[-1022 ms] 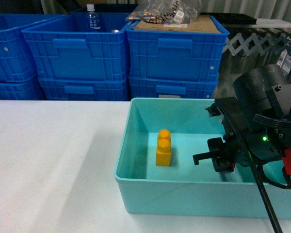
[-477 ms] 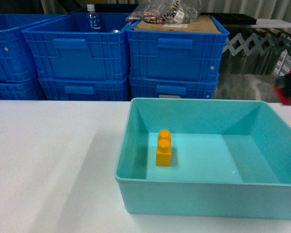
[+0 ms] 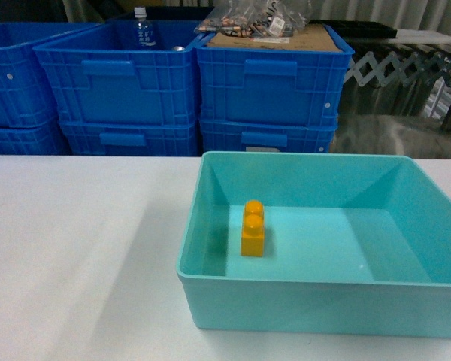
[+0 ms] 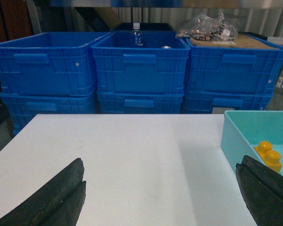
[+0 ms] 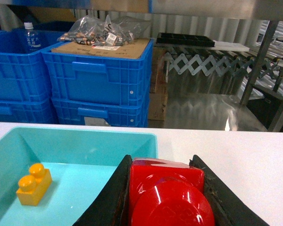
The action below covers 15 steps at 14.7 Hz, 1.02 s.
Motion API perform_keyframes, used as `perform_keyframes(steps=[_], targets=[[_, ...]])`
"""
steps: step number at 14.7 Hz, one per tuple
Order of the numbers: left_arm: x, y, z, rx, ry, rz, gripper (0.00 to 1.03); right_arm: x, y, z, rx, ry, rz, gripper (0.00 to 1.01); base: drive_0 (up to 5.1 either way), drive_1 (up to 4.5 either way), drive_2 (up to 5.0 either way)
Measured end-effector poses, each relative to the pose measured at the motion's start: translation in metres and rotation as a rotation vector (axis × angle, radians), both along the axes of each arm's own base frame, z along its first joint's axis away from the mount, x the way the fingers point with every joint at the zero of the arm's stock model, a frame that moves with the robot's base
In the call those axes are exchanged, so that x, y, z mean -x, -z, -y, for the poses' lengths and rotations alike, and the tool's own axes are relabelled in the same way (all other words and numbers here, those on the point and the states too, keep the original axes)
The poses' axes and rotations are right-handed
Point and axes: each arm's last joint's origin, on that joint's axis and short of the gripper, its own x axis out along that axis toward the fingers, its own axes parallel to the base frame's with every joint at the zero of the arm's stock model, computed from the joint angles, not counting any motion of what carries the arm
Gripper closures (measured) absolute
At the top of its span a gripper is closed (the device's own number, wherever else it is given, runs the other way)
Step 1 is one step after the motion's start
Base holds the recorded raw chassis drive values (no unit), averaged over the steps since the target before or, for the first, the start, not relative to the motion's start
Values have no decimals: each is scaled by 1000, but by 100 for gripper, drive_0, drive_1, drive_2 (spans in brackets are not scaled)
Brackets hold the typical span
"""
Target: Pick red block from blue box to shelf
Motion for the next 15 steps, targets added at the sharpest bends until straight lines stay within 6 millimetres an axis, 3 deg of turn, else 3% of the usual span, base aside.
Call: perform_keyframes(steps=[5, 10, 15], targets=[[0, 0, 0, 0, -1, 0, 5, 25, 14, 20, -2, 18, 6, 73, 0, 0, 0], [0, 0, 0, 0, 0, 0, 5, 39, 25, 19, -3, -2, 7, 73, 0, 0, 0], [0, 0, 0, 0, 0, 0, 5, 50, 22, 19, -3, -2, 25, 73, 0, 0, 0]])
